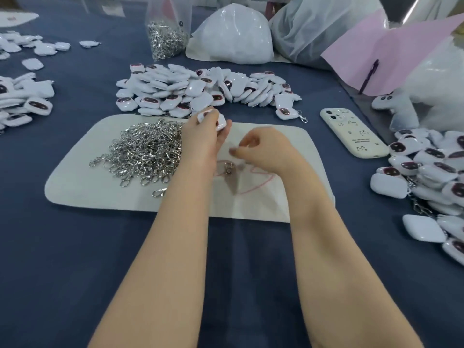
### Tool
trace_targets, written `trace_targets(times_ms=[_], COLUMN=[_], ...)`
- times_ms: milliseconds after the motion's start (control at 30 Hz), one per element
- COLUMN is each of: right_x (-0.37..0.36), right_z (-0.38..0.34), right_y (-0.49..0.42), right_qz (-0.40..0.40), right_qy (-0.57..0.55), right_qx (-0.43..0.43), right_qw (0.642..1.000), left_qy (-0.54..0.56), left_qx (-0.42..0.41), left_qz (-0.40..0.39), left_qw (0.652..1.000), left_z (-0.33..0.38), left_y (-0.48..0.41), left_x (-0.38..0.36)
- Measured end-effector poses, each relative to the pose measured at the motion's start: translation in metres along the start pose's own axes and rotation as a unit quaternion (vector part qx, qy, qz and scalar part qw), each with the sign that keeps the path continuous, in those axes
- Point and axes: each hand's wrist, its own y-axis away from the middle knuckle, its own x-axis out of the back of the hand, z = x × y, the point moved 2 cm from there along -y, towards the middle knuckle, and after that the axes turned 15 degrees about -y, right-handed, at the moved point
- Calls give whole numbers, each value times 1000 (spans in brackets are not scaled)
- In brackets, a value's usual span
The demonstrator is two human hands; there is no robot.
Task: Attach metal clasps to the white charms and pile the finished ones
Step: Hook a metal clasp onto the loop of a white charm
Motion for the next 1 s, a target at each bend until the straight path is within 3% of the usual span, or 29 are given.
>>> trace_targets(times_ms=[100, 233, 300, 400, 467, 600, 700, 800, 1000], right_x=[-16, -29, -23, -11, -6, -3, -7, -8, -10], right_z=[-8, -12, -5, 13, 23, 23, 20, 21, 27], right_y=[0, -8, -12, -15, -16, -19, -19, -20, -25], right_qz=[-99, -88, -59, 51, 129, 184, 180, 201, 216], right_qy=[168, 196, 146, -104, -269, -413, -437, -403, -316], right_qx=[-42, -10, -8, -42, -55, -10, 9, 21, 35], right_qw=[980, 977, 987, 992, 953, 892, 881, 893, 923], left_qy=[-19, -90, -70, -24, -4, -105, -188, -191, -267], left_qx=[5, -5, -6, 4, 17, 20, 5, -2, -54], left_qz=[-6, 9, 3, 3, 5, -30, -54, -87, -21], left_qw=[1000, 996, 998, 1000, 1000, 994, 981, 978, 962], left_z=[0, -2, -2, -3, -3, -9, -14, -14, -11], left_y=[-4, -11, -10, -10, -10, -9, -6, 0, 2], left_x=[3, 3, 3, 4, 4, -2, -6, -9, -9])
